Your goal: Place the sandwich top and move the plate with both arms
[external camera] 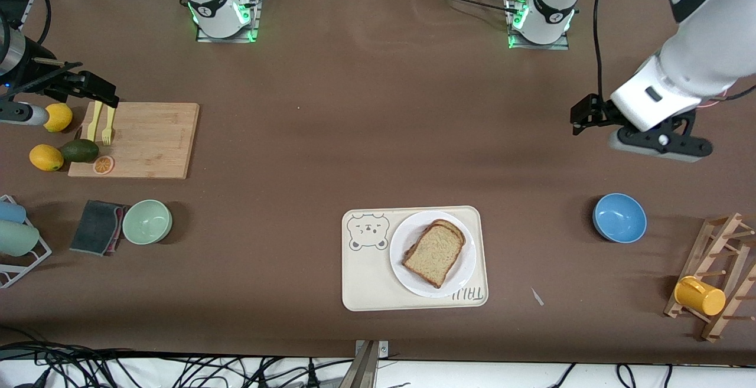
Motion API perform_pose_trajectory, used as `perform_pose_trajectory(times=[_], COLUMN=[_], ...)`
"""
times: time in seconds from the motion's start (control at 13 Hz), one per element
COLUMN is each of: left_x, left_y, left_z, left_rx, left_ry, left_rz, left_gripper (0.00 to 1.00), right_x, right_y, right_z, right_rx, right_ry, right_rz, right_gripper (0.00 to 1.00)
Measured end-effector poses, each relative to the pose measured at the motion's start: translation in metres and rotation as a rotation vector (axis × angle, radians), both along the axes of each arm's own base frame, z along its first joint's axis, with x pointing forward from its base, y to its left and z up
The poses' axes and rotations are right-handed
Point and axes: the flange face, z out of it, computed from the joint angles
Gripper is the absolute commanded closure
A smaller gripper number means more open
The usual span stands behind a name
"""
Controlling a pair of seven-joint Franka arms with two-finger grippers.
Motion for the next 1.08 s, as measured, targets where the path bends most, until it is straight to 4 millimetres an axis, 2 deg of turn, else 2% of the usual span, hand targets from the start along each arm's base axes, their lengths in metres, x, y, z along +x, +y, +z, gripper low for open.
perform_pose_trajectory(times=[0.23,0.46,1.08], left_x=[-0.023,-0.034,-0.032], left_y=[0.035,0.053,0.04], left_z=[0.005,-0.001,-0.004], left_rx=[0.009,0.0,-0.003], left_ry=[-0.024,0.015,0.025], left_rz=[0.061,0.099,0.077], left_gripper=[0.0,0.0,0.0], right_x=[0.0,0.0,0.0], right_y=[0.0,0.0,0.002], right_z=[0.0,0.001,0.001], right_rx=[0.0,0.0,0.018], right_ry=[0.0,-0.001,-0.005], right_rz=[-0.001,-0.001,-0.002], right_gripper=[0.0,0.0,0.0])
